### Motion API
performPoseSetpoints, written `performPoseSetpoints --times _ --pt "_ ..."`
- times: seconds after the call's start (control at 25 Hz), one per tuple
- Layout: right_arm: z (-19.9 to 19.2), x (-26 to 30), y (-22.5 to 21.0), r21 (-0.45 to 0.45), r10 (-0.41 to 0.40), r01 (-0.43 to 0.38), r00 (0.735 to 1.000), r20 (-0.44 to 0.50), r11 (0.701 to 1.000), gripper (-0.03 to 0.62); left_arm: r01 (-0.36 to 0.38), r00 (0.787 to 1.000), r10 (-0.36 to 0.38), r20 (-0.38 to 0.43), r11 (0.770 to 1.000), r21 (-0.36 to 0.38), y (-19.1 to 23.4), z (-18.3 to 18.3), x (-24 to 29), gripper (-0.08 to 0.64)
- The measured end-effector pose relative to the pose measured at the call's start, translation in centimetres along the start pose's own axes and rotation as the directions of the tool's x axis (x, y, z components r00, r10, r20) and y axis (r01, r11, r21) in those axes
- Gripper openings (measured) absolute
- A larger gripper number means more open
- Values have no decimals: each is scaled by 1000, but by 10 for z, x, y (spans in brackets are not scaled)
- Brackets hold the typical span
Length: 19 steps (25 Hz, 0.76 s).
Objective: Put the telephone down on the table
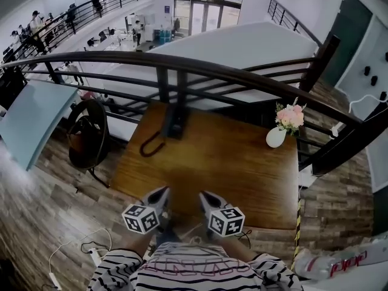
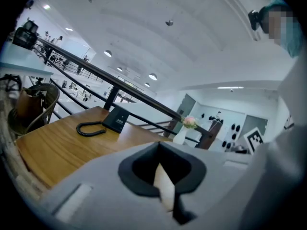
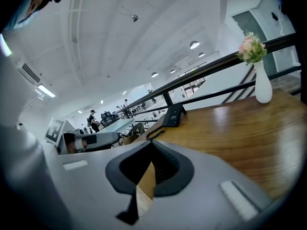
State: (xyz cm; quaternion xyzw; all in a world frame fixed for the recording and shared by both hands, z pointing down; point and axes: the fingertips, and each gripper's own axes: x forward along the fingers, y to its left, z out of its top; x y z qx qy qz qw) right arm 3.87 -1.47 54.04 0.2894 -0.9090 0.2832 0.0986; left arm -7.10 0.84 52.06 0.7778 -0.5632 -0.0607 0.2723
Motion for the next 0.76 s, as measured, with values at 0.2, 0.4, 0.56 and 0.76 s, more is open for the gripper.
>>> performPoseSetpoints --times 0.2,0.4,0.56,0.76 --pt "-5 -8 -6 1 -3 3 1000 -9 1000 -2 -7 1000 7 -10 1000 4 -10 -8 1 2" --pt "-10 -11 -13 6 3 -3 1000 -16 1000 -2 -18 1000 18 -16 1000 -9 -16 -21 2 2" --pt "-8 -4 -14 15 7 -7 1000 -23 1000 -2 -33 999 32 -15 999 -14 -11 -16 4 2" --pt "-9 -2 -17 17 14 -13 999 -31 1000 -2 -40 999 39 -14 999 -17 -9 -16 8 2"
